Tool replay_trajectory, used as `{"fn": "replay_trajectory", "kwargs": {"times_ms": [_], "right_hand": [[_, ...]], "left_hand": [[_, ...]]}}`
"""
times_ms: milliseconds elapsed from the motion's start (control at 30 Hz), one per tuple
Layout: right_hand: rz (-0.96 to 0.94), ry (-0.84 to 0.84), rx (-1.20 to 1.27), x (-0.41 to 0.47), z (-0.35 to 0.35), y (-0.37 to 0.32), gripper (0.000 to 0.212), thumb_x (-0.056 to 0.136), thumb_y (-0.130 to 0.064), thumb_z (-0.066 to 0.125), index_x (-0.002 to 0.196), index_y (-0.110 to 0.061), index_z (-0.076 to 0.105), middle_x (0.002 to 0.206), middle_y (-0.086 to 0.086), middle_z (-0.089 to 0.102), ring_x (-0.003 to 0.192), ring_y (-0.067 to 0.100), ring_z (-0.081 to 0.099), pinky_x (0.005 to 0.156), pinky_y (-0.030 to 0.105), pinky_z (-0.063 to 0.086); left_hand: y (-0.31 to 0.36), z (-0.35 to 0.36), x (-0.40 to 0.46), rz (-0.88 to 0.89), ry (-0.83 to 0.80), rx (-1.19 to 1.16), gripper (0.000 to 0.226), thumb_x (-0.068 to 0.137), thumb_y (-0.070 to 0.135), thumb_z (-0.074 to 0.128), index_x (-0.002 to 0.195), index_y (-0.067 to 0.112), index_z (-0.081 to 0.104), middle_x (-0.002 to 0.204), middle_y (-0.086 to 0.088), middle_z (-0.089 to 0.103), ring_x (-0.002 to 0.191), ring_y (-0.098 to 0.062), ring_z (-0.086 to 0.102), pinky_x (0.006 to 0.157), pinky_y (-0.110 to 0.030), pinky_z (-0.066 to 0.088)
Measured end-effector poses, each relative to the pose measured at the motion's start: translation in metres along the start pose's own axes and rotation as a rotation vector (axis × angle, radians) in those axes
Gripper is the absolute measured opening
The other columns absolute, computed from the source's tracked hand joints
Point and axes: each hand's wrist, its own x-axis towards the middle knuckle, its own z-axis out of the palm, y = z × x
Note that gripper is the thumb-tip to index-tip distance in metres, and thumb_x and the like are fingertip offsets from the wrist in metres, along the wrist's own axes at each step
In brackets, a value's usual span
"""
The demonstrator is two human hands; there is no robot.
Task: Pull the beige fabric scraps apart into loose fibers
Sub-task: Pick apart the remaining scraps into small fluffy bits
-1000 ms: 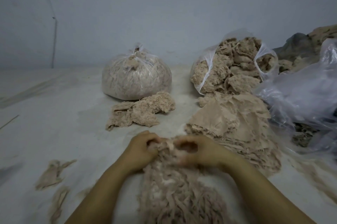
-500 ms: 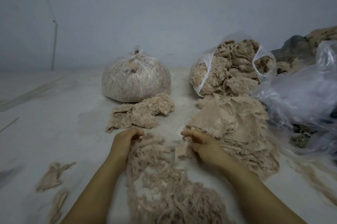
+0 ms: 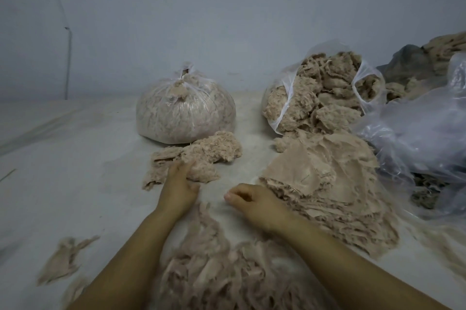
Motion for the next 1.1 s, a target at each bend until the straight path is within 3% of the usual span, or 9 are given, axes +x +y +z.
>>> {"fn": "replay_trajectory", "kwargs": {"times_ms": [133, 200, 300, 433, 567, 633, 700, 867, 1100], "right_hand": [[-0.282, -0.097, -0.059, 0.004, 0.028, 0.006, 0.042, 0.094, -0.039, 0.056, 0.134, -0.025, 0.053, 0.137, -0.005, 0.051, 0.120, 0.003, 0.045, 0.094, 0.000, 0.026], [-0.431, -0.225, -0.113, -0.002, 0.038, 0.006, 0.039, 0.097, -0.034, 0.053, 0.132, -0.019, 0.056, 0.139, 0.000, 0.052, 0.127, 0.009, 0.043, 0.102, 0.006, 0.026], [-0.437, -0.243, 0.043, -0.018, 0.044, 0.012, 0.039, 0.096, -0.033, 0.053, 0.101, 0.001, 0.071, 0.116, 0.016, 0.066, 0.114, 0.023, 0.056, 0.100, 0.032, 0.043], [-0.189, 0.017, 0.196, -0.030, 0.037, 0.018, 0.027, 0.089, -0.043, 0.060, 0.067, -0.028, 0.059, 0.078, -0.007, 0.064, 0.075, 0.012, 0.061, 0.067, 0.027, 0.046], [-0.128, 0.232, -0.232, -0.017, 0.025, 0.015, 0.051, 0.084, -0.031, 0.066, 0.128, -0.033, 0.040, 0.121, -0.012, 0.033, 0.111, 0.004, 0.033, 0.090, 0.019, 0.032], [-0.166, 0.292, -0.262, -0.008, 0.021, 0.007, 0.045, 0.085, -0.027, 0.066, 0.127, -0.025, 0.048, 0.122, -0.006, 0.042, 0.113, 0.009, 0.036, 0.095, 0.023, 0.034], [-0.137, 0.377, -0.016, -0.001, 0.017, 0.001, 0.006, 0.089, -0.025, 0.063, 0.092, -0.021, 0.061, 0.091, -0.006, 0.060, 0.087, 0.007, 0.053, 0.078, 0.025, 0.043], [0.201, 0.403, 0.716, 0.007, 0.011, -0.001, 0.034, 0.093, -0.026, 0.061, 0.063, -0.012, 0.051, 0.052, 0.004, 0.053, 0.051, 0.019, 0.054, 0.059, 0.037, 0.048], [0.235, 0.286, 0.720, 0.000, 0.020, 0.014, 0.024, 0.080, -0.025, 0.075, 0.094, -0.018, 0.058, 0.084, 0.002, 0.058, 0.077, 0.018, 0.058, 0.068, 0.030, 0.047]], "left_hand": [[-0.009, 0.009, 0.020, -0.030, -0.142, 0.072, 0.069, 0.089, 0.017, 0.060, 0.148, 0.019, 0.026, 0.140, -0.006, 0.045, 0.115, -0.027, 0.053, 0.094, -0.031, 0.041], [-0.007, 0.013, 0.022, 0.035, -0.123, 0.083, 0.017, 0.089, 0.010, 0.056, 0.105, 0.014, 0.062, 0.093, -0.006, 0.062, 0.081, -0.018, 0.054, 0.074, -0.025, 0.038], [-0.002, 0.013, 0.017, 0.059, -0.231, 0.110, 0.040, 0.088, 0.001, 0.050, 0.054, 0.017, 0.036, 0.056, 0.003, 0.040, 0.052, -0.008, 0.035, 0.050, -0.021, 0.027], [0.008, -0.003, 0.001, 0.007, -0.608, -0.209, 0.040, 0.093, 0.002, 0.052, 0.054, 0.012, 0.049, 0.051, 0.003, 0.038, 0.045, -0.007, 0.032, 0.049, -0.018, 0.031], [0.025, -0.013, -0.015, 0.041, -0.525, -0.514, 0.030, 0.092, 0.000, 0.049, 0.064, 0.009, 0.053, 0.061, 0.001, 0.046, 0.057, -0.010, 0.042, 0.056, -0.019, 0.035], [0.034, -0.012, -0.021, 0.095, -0.484, -0.589, 0.033, 0.093, 0.007, 0.052, 0.061, 0.015, 0.052, 0.058, 0.006, 0.045, 0.055, -0.006, 0.041, 0.053, -0.018, 0.034], [0.041, -0.009, -0.025, 0.064, -0.341, -0.744, 0.022, 0.091, 0.023, 0.056, 0.070, 0.016, 0.056, 0.062, 0.004, 0.051, 0.061, -0.010, 0.047, 0.056, -0.020, 0.038], [0.040, 0.011, -0.032, -0.057, -0.399, -0.930, 0.041, 0.081, 0.038, 0.069, 0.116, 0.022, 0.056, 0.112, -0.003, 0.067, 0.098, -0.017, 0.067, 0.077, -0.029, 0.054], [0.045, 0.022, -0.034, -0.138, -0.122, -0.871, 0.030, 0.090, 0.031, 0.060, 0.070, 0.009, 0.057, 0.066, -0.012, 0.055, 0.064, -0.021, 0.051, 0.060, -0.033, 0.041]]}}
